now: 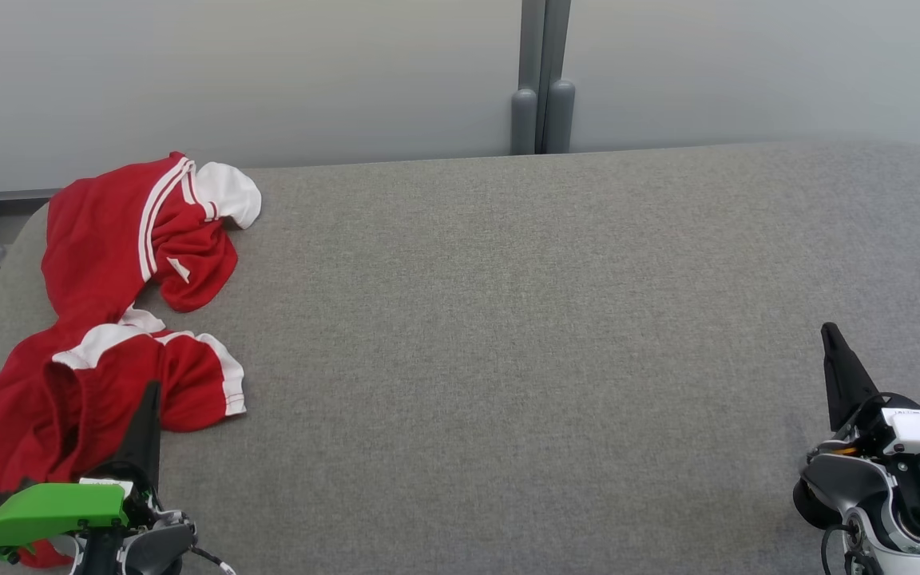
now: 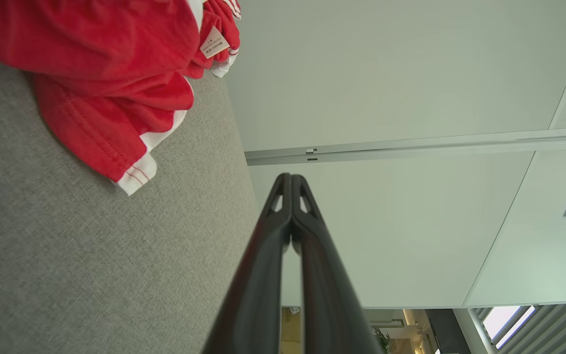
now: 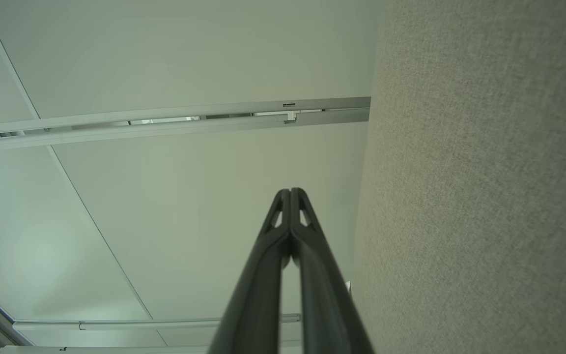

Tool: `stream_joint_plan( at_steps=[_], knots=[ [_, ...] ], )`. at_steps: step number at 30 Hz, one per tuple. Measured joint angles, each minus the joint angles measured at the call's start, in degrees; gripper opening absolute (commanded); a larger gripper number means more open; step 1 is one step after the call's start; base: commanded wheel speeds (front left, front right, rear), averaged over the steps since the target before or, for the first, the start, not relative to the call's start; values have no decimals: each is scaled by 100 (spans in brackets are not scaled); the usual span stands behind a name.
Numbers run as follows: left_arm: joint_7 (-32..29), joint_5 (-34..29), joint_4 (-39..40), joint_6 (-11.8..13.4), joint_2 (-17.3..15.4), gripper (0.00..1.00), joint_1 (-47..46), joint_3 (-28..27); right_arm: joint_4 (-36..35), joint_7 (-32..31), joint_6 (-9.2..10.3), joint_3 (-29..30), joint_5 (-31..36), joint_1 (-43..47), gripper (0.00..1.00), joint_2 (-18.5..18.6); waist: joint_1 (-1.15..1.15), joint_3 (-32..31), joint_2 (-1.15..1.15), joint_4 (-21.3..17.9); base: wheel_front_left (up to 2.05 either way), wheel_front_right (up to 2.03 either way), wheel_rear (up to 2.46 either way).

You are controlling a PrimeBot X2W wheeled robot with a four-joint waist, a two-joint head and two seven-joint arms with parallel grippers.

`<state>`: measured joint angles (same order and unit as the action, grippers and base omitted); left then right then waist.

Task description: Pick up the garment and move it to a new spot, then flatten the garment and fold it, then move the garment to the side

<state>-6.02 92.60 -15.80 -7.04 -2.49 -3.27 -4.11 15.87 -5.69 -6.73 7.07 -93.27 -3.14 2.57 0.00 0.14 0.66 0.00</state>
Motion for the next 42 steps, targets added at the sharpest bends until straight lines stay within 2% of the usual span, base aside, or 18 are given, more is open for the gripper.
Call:
stream_joint_plan(
  at_steps=[5,6,12,20,27,35,42],
  knots=[
    [0,0,0,0,0,0,0,-1,0,0,0,1,0,0,0,0,0,0,0,0,0,0,0],
    [0,0,0,0,0,100,0,-1,0,0,0,1,0,0,100,0,0,0,0,0,0,0,0],
    [2,0,-339,7,124,100,276,66,328,4,26,-20,-2,323,100,-168,0,0,0,0,0,0,0],
    [131,-76,-308,7,138,100,320,236,314,121,26,-84,12,364,100,-183,0,-32,0,1,0,0,0],
    [283,-220,-212,26,136,100,320,388,224,294,26,-160,365,365,100,-181,0,-61,0,3,0,0,0],
    [457,-875,-83,130,124,100,313,554,-20,422,38,-136,1016,366,100,-172,0,-94,0,4,0,0,0],
    [583,-1568,113,259,104,100,296,614,-282,576,134,-160,1771,368,100,-114,0,-115,0,8,0,0,0]
  ],
)
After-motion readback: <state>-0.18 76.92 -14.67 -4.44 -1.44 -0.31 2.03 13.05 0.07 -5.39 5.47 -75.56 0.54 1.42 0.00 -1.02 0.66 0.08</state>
